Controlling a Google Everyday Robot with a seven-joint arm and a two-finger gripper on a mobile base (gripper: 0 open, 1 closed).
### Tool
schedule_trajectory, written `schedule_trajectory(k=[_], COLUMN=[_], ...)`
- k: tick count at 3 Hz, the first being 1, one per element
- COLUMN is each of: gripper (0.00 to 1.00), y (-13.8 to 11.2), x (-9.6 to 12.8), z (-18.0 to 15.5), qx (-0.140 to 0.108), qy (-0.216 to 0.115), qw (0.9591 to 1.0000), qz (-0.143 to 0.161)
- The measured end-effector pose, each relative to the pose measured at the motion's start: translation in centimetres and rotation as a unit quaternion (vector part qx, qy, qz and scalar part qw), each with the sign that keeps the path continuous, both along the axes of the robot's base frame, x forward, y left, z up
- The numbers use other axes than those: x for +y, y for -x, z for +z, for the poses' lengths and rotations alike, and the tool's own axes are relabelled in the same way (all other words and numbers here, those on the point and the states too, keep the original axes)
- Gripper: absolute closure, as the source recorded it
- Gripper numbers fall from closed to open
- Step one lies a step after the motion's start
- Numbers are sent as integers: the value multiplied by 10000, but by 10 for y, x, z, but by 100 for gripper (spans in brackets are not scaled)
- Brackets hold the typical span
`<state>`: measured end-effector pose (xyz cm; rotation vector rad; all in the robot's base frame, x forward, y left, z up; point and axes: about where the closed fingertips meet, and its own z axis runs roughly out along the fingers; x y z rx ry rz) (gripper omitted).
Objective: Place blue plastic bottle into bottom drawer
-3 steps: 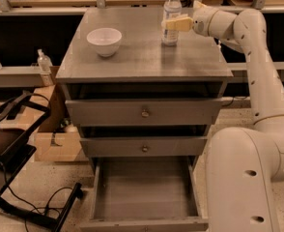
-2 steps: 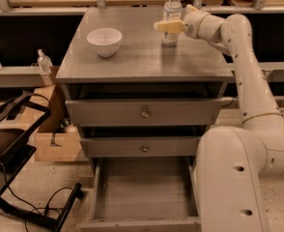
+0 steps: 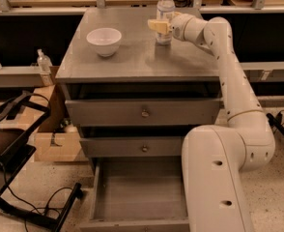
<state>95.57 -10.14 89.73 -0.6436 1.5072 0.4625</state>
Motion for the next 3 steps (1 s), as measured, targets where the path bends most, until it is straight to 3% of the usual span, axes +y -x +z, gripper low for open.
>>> schedule_trajectory(k=[1, 2, 3], gripper=[80, 100, 100], y=[-5, -5, -5], x=[3, 3, 3], z=[-7, -4, -4], qx=[86, 86, 86], qy=[112, 112, 112], qw=[9999, 9999, 9999], qz=[-65, -65, -65])
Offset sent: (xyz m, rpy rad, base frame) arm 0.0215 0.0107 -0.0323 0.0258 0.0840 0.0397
